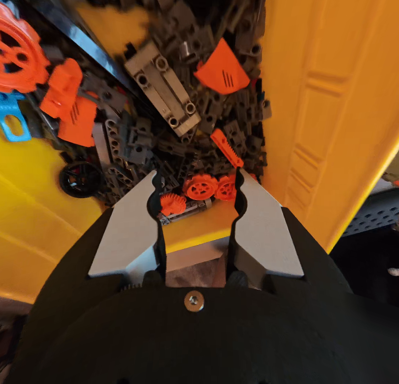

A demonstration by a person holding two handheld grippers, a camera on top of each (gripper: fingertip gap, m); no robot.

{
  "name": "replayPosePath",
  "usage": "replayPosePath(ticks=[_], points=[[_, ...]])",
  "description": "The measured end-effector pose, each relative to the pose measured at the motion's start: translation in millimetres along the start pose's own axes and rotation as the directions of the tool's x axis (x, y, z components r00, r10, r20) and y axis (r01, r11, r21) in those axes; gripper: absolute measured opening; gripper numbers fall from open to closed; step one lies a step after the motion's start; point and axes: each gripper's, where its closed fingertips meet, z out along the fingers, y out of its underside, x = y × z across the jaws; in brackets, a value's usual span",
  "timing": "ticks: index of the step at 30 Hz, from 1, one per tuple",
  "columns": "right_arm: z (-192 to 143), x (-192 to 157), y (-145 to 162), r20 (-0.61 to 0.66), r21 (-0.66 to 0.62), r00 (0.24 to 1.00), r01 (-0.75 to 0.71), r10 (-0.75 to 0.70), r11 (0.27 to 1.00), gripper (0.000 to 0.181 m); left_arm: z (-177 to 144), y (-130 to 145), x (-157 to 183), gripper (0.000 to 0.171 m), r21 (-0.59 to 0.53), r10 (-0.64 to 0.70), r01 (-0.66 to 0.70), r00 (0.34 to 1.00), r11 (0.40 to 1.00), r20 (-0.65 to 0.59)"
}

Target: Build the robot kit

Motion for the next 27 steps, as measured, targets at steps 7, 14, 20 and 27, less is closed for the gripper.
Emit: replayPosePath(ticks=[7,14,20,27], points=[[0,-4,1,0.010,-0.009,1.000,0.021,-0.021,1.000,0.026,20,10,0,0.084,-0.155,-0.013,0.027,0.996,0.987,0.091],[1,-7,1,0.021,-0.018,0.999,0.042,-0.041,0.999,0.026,24,15,2,0.084,-0.208,0.074,-0.050,0.992,0.977,0.106],[2,-10,2,0.031,-0.024,0.998,0.058,-0.058,0.998,0.026,23,25,-5,0.058,-0.217,0.011,-0.002,0.999,0.976,0.040],[2,-14,2,0.041,-0.030,0.996,0.079,-0.078,0.996,0.026,14,21,-33,0.011,-0.133,-0.028,0.033,0.999,0.991,0.043]])
